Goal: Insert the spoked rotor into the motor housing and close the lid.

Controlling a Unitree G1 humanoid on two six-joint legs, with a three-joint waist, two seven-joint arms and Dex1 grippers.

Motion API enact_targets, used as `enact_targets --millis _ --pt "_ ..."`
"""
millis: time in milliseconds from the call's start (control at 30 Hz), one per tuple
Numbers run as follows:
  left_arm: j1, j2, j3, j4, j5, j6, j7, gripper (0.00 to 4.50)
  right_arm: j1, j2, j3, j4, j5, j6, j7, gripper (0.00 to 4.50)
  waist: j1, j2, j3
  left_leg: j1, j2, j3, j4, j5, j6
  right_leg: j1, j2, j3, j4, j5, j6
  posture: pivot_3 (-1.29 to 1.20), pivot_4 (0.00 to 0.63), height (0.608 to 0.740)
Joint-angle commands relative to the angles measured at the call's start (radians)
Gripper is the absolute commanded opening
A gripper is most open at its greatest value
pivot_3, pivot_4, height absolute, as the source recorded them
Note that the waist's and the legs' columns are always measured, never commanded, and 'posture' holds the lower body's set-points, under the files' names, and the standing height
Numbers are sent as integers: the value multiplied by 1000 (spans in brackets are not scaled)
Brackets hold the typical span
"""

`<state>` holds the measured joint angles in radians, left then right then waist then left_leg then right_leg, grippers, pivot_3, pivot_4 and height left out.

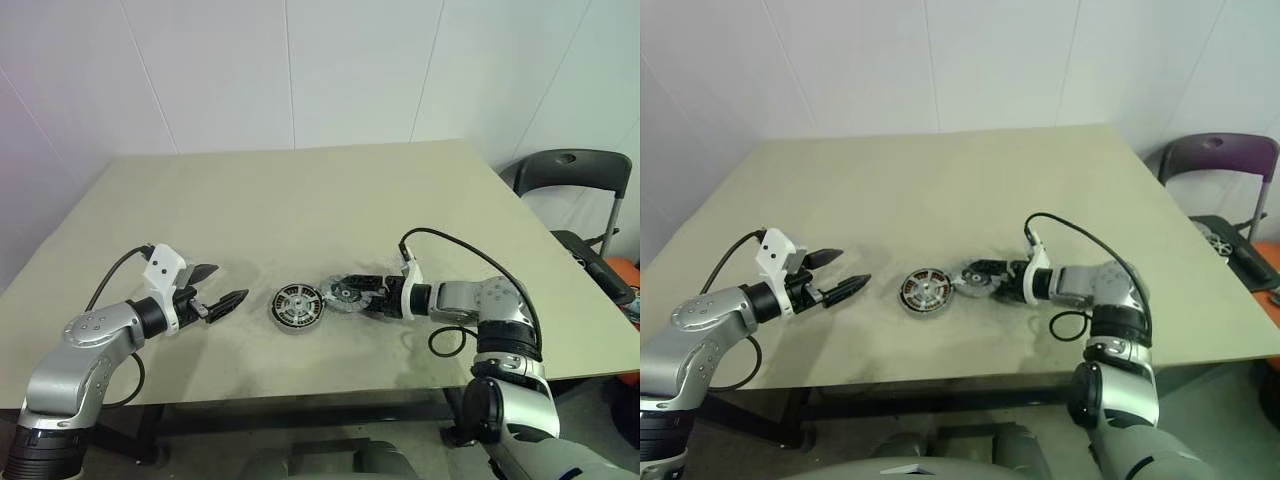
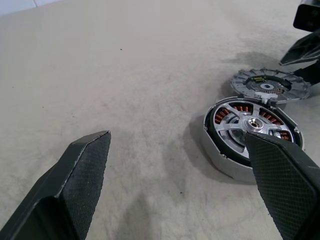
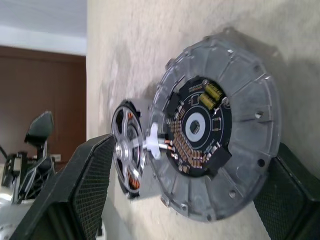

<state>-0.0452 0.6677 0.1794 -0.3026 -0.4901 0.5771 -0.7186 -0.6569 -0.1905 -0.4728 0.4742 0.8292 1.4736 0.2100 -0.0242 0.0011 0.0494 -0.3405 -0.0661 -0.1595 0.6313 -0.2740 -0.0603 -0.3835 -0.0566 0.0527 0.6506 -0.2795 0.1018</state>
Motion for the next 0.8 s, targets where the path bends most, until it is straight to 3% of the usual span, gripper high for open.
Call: enact_targets --millis 33,533,800 --pt "-1 5 23 -18 -2 -21 -4 4499 -16 15 -19 -48 5 -36 3 4025 0 1 0 0 0 0 0 0 0 0 0 0 0 0 0 0 0 740" --pt "3 22 73 16 -2 -47 -9 4499 -57 79 14 -225 77 34 49 4025 3 1 1 -14 4 0 -3 0 0 -15 1 0 0 4 0 0 0 740" --pt "10 38 110 16 -16 -37 -21 4499 -88 136 162 -456 98 139 36 4025 1 2 1 -14 5 0 -3 0 0 -16 2 0 0 4 0 0 0 740"
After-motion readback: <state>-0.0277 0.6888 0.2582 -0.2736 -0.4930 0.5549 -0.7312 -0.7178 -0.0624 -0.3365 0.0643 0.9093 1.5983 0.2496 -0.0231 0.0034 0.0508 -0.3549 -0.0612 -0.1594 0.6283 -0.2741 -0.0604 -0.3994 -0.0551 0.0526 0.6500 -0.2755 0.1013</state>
